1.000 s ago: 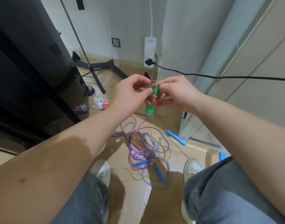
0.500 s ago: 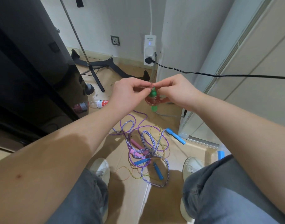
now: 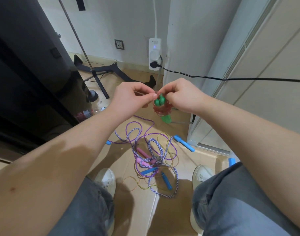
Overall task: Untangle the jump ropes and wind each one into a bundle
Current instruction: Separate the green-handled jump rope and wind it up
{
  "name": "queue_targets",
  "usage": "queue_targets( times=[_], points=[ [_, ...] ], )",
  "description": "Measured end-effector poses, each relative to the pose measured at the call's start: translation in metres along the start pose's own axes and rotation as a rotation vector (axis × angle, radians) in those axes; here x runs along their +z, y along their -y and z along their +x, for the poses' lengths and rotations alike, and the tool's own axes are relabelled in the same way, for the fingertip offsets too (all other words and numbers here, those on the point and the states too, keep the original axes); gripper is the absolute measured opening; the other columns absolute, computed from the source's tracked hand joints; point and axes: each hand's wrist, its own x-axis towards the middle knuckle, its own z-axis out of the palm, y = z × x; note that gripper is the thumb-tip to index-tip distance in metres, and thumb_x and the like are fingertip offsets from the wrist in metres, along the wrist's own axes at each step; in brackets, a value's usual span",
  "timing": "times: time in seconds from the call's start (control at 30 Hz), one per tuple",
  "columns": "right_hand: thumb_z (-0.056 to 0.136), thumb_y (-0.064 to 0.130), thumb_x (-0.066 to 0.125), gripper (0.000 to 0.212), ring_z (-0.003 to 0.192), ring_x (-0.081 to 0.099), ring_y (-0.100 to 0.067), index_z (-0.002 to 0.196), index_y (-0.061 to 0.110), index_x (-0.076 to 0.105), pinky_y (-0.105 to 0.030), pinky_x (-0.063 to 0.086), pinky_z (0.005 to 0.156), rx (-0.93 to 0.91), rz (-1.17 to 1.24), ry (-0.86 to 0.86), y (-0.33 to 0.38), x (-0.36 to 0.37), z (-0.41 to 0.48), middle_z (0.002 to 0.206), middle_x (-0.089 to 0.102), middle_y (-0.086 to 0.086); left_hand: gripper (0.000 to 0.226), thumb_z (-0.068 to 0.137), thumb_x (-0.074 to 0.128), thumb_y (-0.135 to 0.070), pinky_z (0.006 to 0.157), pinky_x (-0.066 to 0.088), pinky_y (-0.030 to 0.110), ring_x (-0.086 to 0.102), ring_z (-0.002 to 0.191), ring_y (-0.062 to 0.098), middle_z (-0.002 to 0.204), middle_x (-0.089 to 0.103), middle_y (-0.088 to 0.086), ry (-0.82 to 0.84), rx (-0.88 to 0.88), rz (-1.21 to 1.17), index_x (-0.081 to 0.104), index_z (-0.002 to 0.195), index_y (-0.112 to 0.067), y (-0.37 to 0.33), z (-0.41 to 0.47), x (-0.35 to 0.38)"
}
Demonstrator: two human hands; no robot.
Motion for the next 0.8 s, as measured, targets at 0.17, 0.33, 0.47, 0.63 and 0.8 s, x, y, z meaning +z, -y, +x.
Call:
queue_targets(
  times=[0.17,0.33,0.47,0.63,0.8],
  points=[
    [0.082,0.003,0.047,0.044,0.066,0.067,0.004,0.089,0.033,0.079,-0.014,0.052,0.068,0.004,-0.02,0.04,-0.001,0.0,-0.003,0.068,0.072,0.017,0.007,0.087,0.074,-0.016,0.081,0.062,0.037,0.074,0.083,0.019,0.086,0.077,0.002,0.031,-0.022,-0.044,0.079,0.09,-0.019,0.002,-0.004,0.005],
    [0.084,0.001,0.049,0.035,0.077,0.076,-0.019,0.092,0.019,0.078,-0.042,0.062,0.081,0.015,0.154,0.037,-0.001,0.004,-0.002,0.079,0.077,-0.004,0.006,0.088,0.07,-0.017,0.075,0.061,0.032,0.068,0.071,0.016,0.087,0.074,0.004,0.075,-0.04,-0.01,0.073,0.083,-0.018,-0.007,-0.006,0.007],
    [0.092,0.0,0.056,0.017,0.087,0.073,-0.037,0.095,0.006,0.071,-0.05,0.061,0.081,0.016,0.263,-0.028,-0.006,0.003,0.0,0.089,0.074,-0.019,0.014,0.089,0.066,-0.011,0.066,0.054,0.027,0.063,0.069,0.006,0.083,0.072,0.001,0.149,-0.181,-0.152,0.073,0.078,-0.016,-0.013,-0.005,0.009],
    [0.094,-0.005,0.055,0.019,0.083,0.068,-0.029,0.09,0.006,0.07,-0.053,0.058,0.089,-0.003,0.372,0.075,-0.011,-0.004,-0.004,0.09,0.071,-0.02,0.007,0.09,0.069,-0.01,0.066,0.053,0.024,0.065,0.082,0.019,0.091,0.074,0.012,0.24,-0.276,-0.406,0.074,0.093,-0.007,-0.011,-0.002,0.0],
    [0.095,-0.006,0.054,0.022,0.085,0.068,-0.025,0.09,0.007,0.071,-0.053,0.056,0.093,-0.027,0.411,0.156,-0.012,-0.005,-0.003,0.09,0.071,-0.015,0.015,0.086,0.07,-0.011,0.075,0.058,0.021,0.067,0.087,0.016,0.096,0.073,0.01,0.327,-0.464,-0.509,0.073,0.1,-0.006,-0.008,0.0,-0.007]
  ],
)
